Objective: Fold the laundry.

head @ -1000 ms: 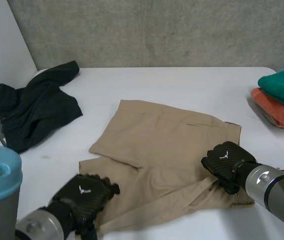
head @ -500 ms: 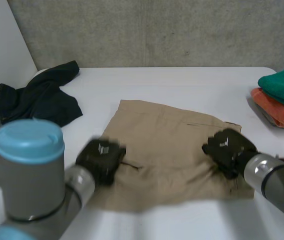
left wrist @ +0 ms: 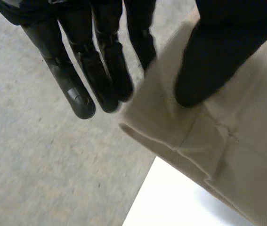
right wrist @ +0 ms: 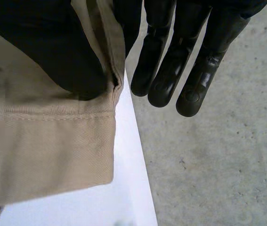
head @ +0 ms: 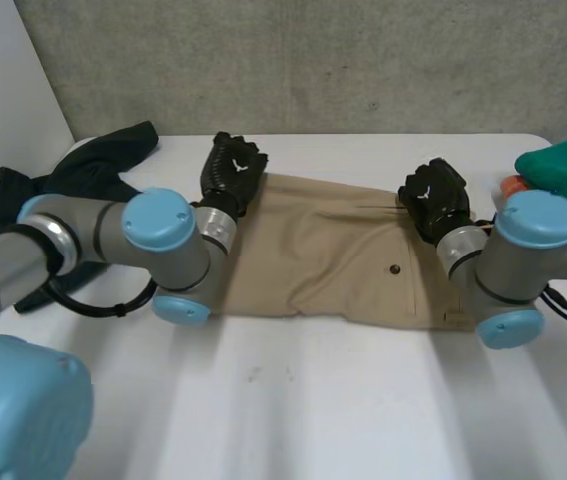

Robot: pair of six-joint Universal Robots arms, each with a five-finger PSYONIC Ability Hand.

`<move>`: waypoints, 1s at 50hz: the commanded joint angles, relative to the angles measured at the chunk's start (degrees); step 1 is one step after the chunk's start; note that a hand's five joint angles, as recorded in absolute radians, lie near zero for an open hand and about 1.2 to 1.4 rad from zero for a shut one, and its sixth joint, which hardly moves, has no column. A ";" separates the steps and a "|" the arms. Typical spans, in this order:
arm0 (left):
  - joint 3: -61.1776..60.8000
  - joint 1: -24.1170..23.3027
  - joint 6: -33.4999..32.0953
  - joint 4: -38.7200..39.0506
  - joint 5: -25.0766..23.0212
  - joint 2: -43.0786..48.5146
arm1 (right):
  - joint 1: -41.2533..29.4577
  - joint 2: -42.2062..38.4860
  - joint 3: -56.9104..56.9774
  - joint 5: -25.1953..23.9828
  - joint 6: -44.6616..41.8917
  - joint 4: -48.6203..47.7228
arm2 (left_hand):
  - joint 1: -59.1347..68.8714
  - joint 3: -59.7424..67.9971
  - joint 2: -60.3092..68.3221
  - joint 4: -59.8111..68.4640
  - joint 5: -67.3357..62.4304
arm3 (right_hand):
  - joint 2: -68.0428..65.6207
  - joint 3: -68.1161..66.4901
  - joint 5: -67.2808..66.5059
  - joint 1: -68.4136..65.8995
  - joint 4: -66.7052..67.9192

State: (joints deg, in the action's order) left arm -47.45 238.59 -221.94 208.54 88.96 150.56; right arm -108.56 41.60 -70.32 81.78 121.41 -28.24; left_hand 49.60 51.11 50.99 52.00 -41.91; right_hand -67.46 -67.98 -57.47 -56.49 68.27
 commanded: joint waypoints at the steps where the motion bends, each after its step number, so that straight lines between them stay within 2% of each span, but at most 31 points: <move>1: 4.65 -0.58 0.81 4.24 -3.71 5.01 | -0.07 -6.18 6.42 3.55 0.84 -2.34 | -39.60 -41.11 -40.99 -42.00 41.91 | 57.46 57.98 57.47 46.49 -58.27; 6: 0.62 -1.28 1.60 4.86 -3.27 1.33 | 0.36 -1.54 4.24 4.35 7.86 -1.73 | -39.60 -41.11 -40.99 -42.00 41.91 | 57.46 57.98 57.47 46.49 -58.27; 10: -9.20 -0.76 4.92 4.94 -1.69 -7.97 | 1.33 9.35 -1.74 4.09 18.49 1.77 | -39.60 -41.11 -40.99 -42.00 41.91 | 57.46 57.98 57.47 46.49 -58.27; 11: -11.07 -0.67 5.72 4.86 -1.16 -9.83 | 2.72 13.81 -4.18 3.65 22.60 5.79 | -39.60 -41.11 -40.99 -42.00 41.91 | 57.46 57.98 57.47 46.49 -58.27; 14: -18.61 -0.67 8.97 4.16 0.50 -15.97 | 5.19 18.85 -6.92 2.33 27.46 13.10 | -39.60 -41.11 -40.99 -42.00 41.91 | 57.46 57.98 57.47 46.49 -58.27; 15: -20.56 -0.58 9.85 4.07 0.86 -17.48 | 6.68 21.39 -8.67 1.11 30.26 18.43 | -39.60 -41.11 -40.99 -42.00 41.91 | 57.46 57.98 57.47 46.49 -58.27; 18: -27.92 -0.84 13.53 3.72 1.39 -23.70 | 8.70 23.69 -12.01 -1.79 34.92 28.11 | -39.60 -41.11 -40.99 -42.00 41.91 | 57.46 57.98 57.47 46.49 -58.27; 22: -36.54 -0.84 19.42 3.01 1.39 -31.79 | 11.08 25.10 -18.07 -5.22 36.96 34.12 | -39.60 -41.11 -40.99 -42.00 41.91 | 55.38 55.89 55.39 44.40 -56.19; 29: -45.52 -1.28 25.85 2.84 1.30 -39.19 | 12.58 27.22 -27.41 -8.57 36.79 29.66 | -39.60 -41.11 -40.99 -42.00 41.91 | 52.17 52.68 52.18 41.19 -52.98; 33: -47.64 -1.37 26.47 2.84 1.30 -39.82 | 12.32 26.96 -29.70 -8.57 36.79 23.94 | -39.60 -41.11 -40.99 -42.00 41.91 | 46.80 47.31 46.81 35.82 -47.61; 37: -48.35 -1.37 26.56 2.84 1.39 -39.38 | 11.97 24.06 -29.52 -8.22 36.61 19.72 | -39.60 -41.11 -40.99 -42.00 41.91 | 34.21 34.72 34.22 23.23 -35.02; 38: -48.35 -1.37 26.56 2.75 1.39 -39.21 | 11.97 22.49 -29.09 -8.13 36.44 18.41 | -39.60 -41.11 -40.99 -42.00 41.91 | 25.34 25.85 25.35 14.36 -26.15; 41: -48.61 -1.11 26.56 2.83 1.48 -39.03 | 12.05 20.72 -28.47 -8.13 35.39 16.82 | -39.60 -41.11 -40.99 -42.00 41.91 | 13.01 13.52 13.02 2.03 -13.82; 45: -48.70 -0.84 26.56 2.75 1.48 -38.94 | 12.49 19.31 -27.76 -7.61 31.61 16.64 | -39.60 -41.11 -40.99 -42.00 41.91 | -12.50 -11.98 -12.49 -23.47 11.69; 50: -48.79 -0.84 26.47 2.75 1.48 -38.94 | 15.04 21.41 -29.08 -6.29 29.15 16.37 | -39.60 -41.11 -40.99 -42.00 41.91 | -12.54 -12.02 -12.53 -23.51 11.73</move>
State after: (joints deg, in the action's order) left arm -96.25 237.62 -195.34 211.32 90.43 111.55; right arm -96.05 61.33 -98.49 74.17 153.82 -12.02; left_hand 10.98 11.90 11.49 11.56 -2.71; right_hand -66.63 -66.48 -54.36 -50.52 67.68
